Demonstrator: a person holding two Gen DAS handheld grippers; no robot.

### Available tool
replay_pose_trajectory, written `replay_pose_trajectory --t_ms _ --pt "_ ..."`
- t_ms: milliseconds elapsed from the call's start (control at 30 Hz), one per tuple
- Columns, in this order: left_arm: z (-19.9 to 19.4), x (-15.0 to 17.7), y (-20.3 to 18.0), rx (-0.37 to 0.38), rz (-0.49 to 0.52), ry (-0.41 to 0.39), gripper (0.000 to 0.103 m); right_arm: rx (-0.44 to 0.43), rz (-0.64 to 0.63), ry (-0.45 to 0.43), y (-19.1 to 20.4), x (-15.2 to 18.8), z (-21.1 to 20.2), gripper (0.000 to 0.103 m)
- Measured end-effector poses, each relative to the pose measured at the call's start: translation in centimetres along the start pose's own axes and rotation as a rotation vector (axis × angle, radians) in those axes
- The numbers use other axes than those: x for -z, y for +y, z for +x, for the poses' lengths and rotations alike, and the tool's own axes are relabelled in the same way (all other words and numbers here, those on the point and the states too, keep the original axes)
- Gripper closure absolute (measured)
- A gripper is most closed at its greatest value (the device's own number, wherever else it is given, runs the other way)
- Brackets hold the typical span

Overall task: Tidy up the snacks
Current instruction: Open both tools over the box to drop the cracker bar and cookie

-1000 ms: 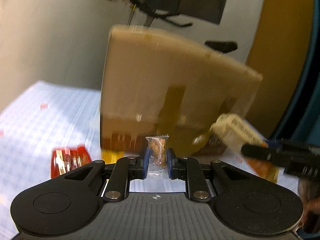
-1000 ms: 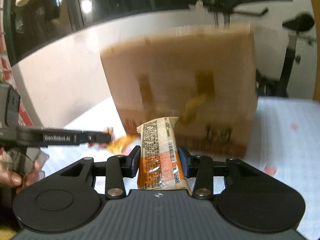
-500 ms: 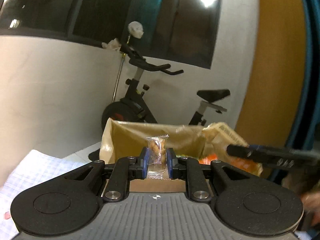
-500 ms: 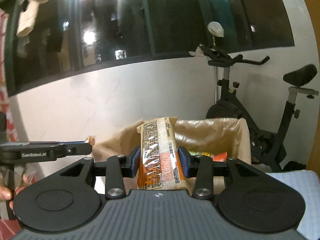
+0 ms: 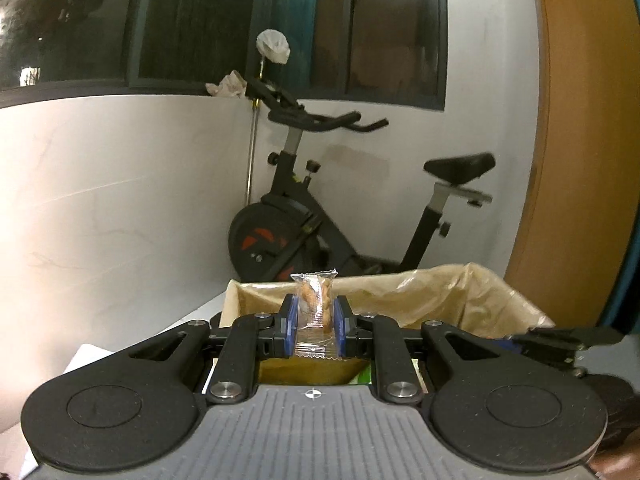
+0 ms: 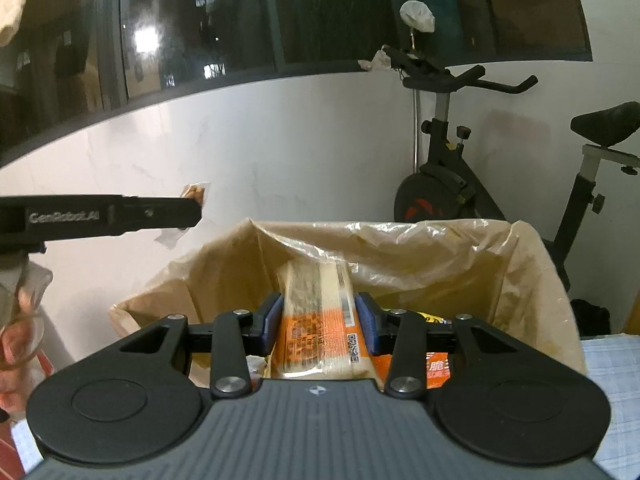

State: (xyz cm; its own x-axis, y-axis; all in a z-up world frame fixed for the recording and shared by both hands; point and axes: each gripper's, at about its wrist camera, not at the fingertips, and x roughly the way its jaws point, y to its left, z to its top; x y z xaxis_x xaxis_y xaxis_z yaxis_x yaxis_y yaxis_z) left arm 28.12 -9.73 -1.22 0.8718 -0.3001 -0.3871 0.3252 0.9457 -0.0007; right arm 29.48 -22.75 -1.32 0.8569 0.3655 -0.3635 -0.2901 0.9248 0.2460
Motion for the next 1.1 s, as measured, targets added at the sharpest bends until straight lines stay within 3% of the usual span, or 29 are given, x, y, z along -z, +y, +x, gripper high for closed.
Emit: replay_pose_trajectory --t_ms 133,200,233,300,400,600,933,1100 --pt "0.6 0.3 0.7 -0.022 0.014 0.019 0.075 0.022 -0.011 -0.006 0.1 0.3 0.2 0.060" --pt "0.3 0.4 1.1 -0.029 0.005 0.018 0.045 0.033 -0.009 -0.015 0.3 0.2 -0.1 0.057" --pt "0.0 0.5 1.5 -0.025 -0.001 0.011 0.038 0.039 -0.006 -0.023 0.2 0.2 -0.3 0.054" --pt "-0.7 0.8 1.8 -0.014 -0.015 -0.002 0.028 0.052 0.004 -0.046 0.0 0.2 -1.0 0.038" --pt "-1.2 0.9 2.3 -0.011 -0.018 0.007 0.024 0.068 0.010 -0.091 -0.1 0.2 -2.1 0.021" --pt "-3.4 1.7 3.9 -0.014 -0.026 -0.006 0.018 0.101 0.034 -0.149 -0.2 0.9 -5.1 0.001" --pt "-8.1 3.5 8.1 -0.018 -0.116 -0.048 0.016 0.133 0.084 -0.209 1.3 2.3 -8.5 0.000" --pt "-10.3 5.3 10.1 -0.043 -0.123 -0.060 0.016 0.023 0.120 -0.196 2.3 2.9 -9.2 0.000"
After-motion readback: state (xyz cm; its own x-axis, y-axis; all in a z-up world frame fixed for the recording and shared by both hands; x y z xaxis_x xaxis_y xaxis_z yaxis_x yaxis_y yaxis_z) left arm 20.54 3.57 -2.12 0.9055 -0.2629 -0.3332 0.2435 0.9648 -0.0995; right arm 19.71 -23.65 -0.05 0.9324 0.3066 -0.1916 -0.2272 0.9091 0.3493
